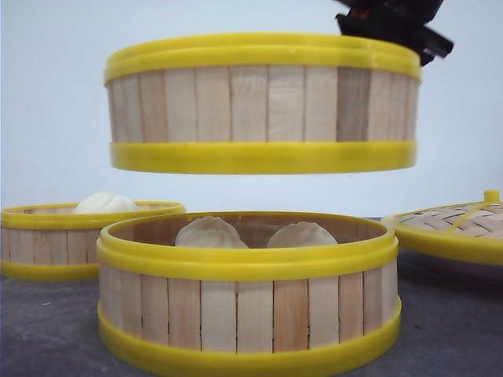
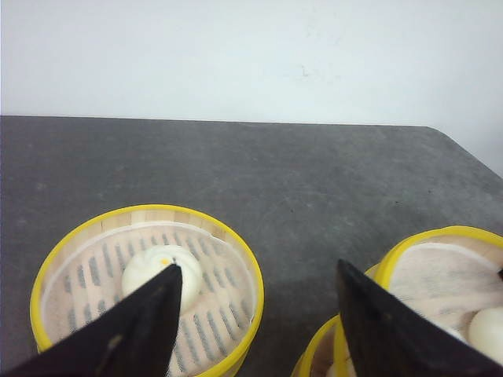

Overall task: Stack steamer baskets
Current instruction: 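Lift the basket with the right gripper and lower it onto the front basket, then open the right gripper and raise it away from the stack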

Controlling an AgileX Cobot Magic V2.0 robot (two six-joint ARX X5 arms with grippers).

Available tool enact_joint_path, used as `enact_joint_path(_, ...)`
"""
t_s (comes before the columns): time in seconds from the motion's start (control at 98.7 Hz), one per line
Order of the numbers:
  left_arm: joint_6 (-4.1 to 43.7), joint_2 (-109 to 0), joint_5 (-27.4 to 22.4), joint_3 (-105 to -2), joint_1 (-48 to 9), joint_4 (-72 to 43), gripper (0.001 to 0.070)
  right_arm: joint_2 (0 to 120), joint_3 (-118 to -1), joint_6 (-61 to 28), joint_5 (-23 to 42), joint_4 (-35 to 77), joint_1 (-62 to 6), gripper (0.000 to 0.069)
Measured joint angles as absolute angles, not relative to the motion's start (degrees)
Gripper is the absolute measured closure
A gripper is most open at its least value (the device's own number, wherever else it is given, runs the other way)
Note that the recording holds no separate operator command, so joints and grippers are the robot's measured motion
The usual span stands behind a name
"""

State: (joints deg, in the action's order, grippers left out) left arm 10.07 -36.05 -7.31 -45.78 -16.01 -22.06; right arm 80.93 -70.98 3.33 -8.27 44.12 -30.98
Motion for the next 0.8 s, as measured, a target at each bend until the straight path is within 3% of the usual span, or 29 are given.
enact_joint_path(0.801,9.4,-36.0,-7.3,-45.8,-16.0,-22.1,0.0336,89.1,-71.0,3.3,-7.9,42.8,-31.9,0.0663)
